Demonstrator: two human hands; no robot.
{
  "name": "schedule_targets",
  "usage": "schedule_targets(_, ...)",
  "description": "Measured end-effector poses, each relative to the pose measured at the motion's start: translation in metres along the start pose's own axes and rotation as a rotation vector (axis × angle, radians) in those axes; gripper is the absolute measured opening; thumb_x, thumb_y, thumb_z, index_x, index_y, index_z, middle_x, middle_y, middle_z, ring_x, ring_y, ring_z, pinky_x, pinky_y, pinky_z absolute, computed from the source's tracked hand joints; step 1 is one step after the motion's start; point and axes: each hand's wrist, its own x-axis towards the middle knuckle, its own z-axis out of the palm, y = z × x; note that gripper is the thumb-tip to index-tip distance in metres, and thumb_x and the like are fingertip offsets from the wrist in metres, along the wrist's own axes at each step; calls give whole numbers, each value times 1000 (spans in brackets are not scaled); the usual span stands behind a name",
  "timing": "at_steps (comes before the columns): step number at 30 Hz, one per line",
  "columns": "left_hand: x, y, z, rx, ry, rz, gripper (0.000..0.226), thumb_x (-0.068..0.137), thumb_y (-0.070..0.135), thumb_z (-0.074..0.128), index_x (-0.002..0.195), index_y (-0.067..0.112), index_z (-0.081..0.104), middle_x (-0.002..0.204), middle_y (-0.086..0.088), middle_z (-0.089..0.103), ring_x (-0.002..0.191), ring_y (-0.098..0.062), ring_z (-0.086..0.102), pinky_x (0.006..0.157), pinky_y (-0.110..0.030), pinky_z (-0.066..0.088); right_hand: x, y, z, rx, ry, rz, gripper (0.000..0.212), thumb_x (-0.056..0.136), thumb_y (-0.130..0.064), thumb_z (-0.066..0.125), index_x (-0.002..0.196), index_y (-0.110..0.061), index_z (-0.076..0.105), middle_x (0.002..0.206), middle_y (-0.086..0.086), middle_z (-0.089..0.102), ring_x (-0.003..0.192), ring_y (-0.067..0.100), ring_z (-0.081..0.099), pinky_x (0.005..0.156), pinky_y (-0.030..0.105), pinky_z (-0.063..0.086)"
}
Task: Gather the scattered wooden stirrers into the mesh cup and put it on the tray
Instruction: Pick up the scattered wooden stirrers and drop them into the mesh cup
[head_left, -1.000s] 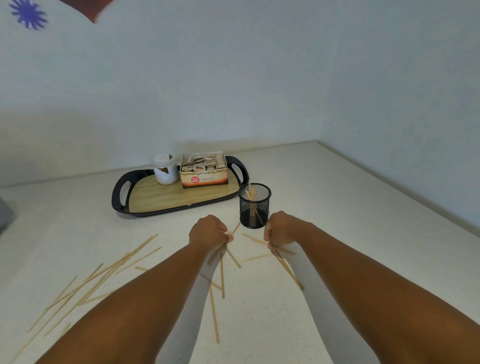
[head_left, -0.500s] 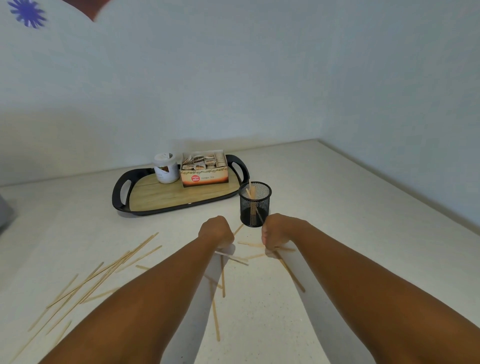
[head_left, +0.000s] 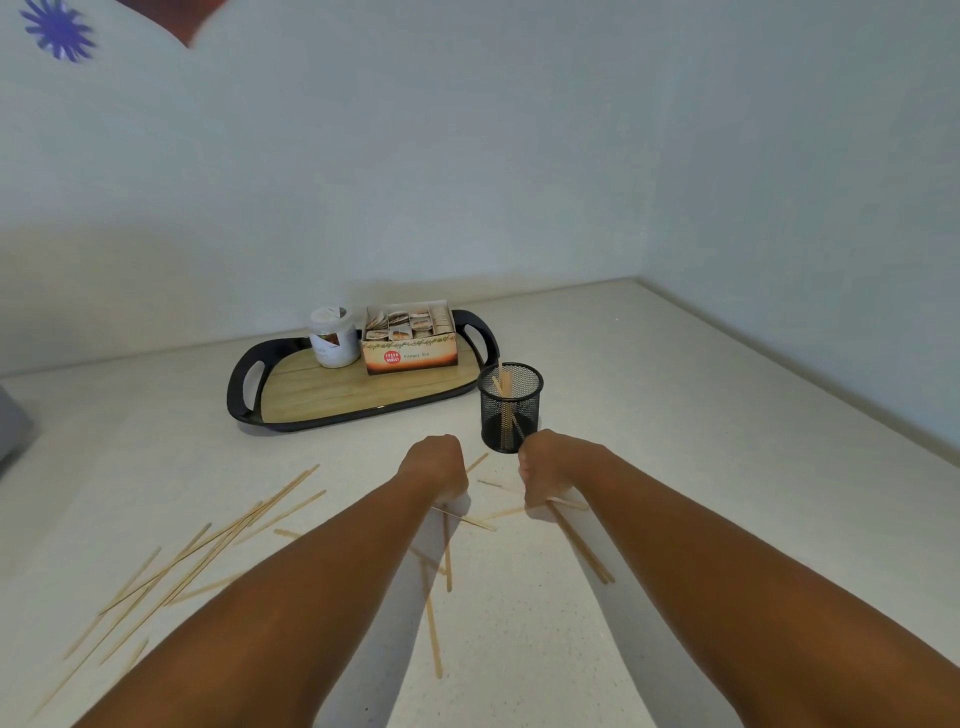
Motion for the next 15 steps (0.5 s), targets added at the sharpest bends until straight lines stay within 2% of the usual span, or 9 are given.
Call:
schedule_targets(2, -2, -2, 0, 30, 0, 14, 36, 89, 10, 67, 124, 5, 61, 116, -10, 66, 103, -24, 63, 81, -27, 50, 0, 0, 3, -12, 20, -16, 23, 67, -20, 76, 78, -13, 56, 86, 5, 60, 84, 25, 61, 62, 27, 46)
schedule_targets(5, -3, -5, 1, 69, 5, 24, 35, 90, 8, 64, 124, 5, 60, 116, -10, 64, 101, -22, 61, 78, -25, 45, -2, -1, 6, -3, 30, -30, 31, 70, -17, 70, 59, -20, 41, 69, 1, 47, 76, 24, 52, 57, 22, 38)
schedule_targets(7, -2, -7, -1, 63, 2, 16, 33, 89, 9, 66, 121, 5, 62, 109, -8, 64, 100, -22, 62, 76, -25, 45, -4, 1, 4, 68, 39, -16, 20, 67, -13, 71, 64, -19, 52, 72, 1, 53, 76, 22, 56, 56, 21, 41)
schedule_targets(8, -2, -7, -3, 55, 5, 10, 31, 89, 10, 66, 119, 6, 63, 105, -7, 64, 99, -23, 63, 75, -25, 45, -5, 2, 2, 80, 50, -22, 12, 67, -13, 71, 73, -17, 62, 81, 2, 60, 81, 22, 60, 59, 22, 47)
schedule_targets(10, -2, -10, -9, 30, 30, -1, 25, 93, 13, 62, 116, 5, 63, 106, -8, 66, 95, -22, 61, 74, -26, 44, -7, 3, -5, 81, 72, -62, 21, 73, -15, 68, 94, -14, 69, 99, 4, 64, 93, 20, 62, 67, 24, 49)
schedule_targets(11, -1, -11, -12, 15, 42, -5, 23, 95, 15, 59, 115, 4, 63, 108, -10, 66, 92, -22, 59, 74, -27, 43, -8, 4, -9, 101, 86, -89, 18, 76, -16, 66, 94, -14, 68, 100, 3, 63, 94, 19, 60, 68, 24, 47)
schedule_targets(13, 0, -16, -21, -20, 55, -9, 25, 97, 18, 55, 115, 2, 63, 109, -10, 65, 94, -22, 58, 74, -28, 44, -11, 3, -19, 200, 115, -136, 6, 77, -15, 65, 83, -18, 65, 89, 1, 62, 86, 16, 57, 70, 26, 47)
schedule_targets(15, 3, -21, -31, -74, 53, -11, 29, 96, 19, 56, 119, 6, 67, 113, -8, 67, 100, -22, 61, 79, -30, 48, -13, 4, -29, 389, 129, -144, 9, 77, -9, 66, 74, -18, 64, 76, 0, 62, 74, 15, 59, 69, 27, 49)
